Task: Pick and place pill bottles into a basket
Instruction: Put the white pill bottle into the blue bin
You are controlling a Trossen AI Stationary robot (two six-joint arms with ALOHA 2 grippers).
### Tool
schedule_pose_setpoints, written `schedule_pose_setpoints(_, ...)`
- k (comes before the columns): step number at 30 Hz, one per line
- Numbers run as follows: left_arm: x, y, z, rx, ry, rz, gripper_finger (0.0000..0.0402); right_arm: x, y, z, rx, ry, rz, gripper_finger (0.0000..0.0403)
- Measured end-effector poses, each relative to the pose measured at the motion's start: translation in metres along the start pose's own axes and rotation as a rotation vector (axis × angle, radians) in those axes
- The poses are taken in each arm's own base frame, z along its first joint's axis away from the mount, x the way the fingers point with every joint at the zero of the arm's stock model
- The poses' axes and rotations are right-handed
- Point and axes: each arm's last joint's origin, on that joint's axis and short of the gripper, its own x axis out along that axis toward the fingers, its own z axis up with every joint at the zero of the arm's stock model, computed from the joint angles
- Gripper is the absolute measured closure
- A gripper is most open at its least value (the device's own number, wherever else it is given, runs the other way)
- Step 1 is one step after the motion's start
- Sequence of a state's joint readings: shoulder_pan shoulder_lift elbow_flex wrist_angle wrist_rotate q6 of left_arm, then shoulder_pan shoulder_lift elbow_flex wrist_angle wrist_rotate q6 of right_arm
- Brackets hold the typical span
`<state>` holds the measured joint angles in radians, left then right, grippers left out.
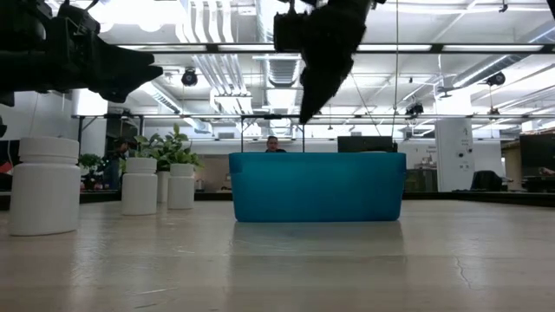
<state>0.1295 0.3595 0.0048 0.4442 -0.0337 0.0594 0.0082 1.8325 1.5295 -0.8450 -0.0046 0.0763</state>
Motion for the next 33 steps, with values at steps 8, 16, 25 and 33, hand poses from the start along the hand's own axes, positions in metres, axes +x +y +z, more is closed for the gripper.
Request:
schedule_pose_setpoints(8, 0.0, 0.0, 0.0, 0.0, 0.0, 0.0, 0.018, -0.037, 0.001, 0.007, 0.054, -0.174, 0.019, 0.0177)
schedule_pose_setpoints(16, 0.0, 0.0, 0.0, 0.0, 0.0, 0.0, 0.018, -0.069, 0.001, 0.01, 0.061, -0.312, 0.032, 0.0177)
schedule_pose_setpoints(25, 0.0, 0.0, 0.0, 0.0, 0.003, 0.0, 0.018, -0.099, 0.002, 0.016, 0.118, -0.49, 0.068, 0.0177)
schedule_pose_setpoints(33, 0.0, 0.0, 0.0, 0.175, 0.004, 0.002, 0.018, -0.115, 0.002, 0.014, 0.143, -0.552, 0.09, 0.0177)
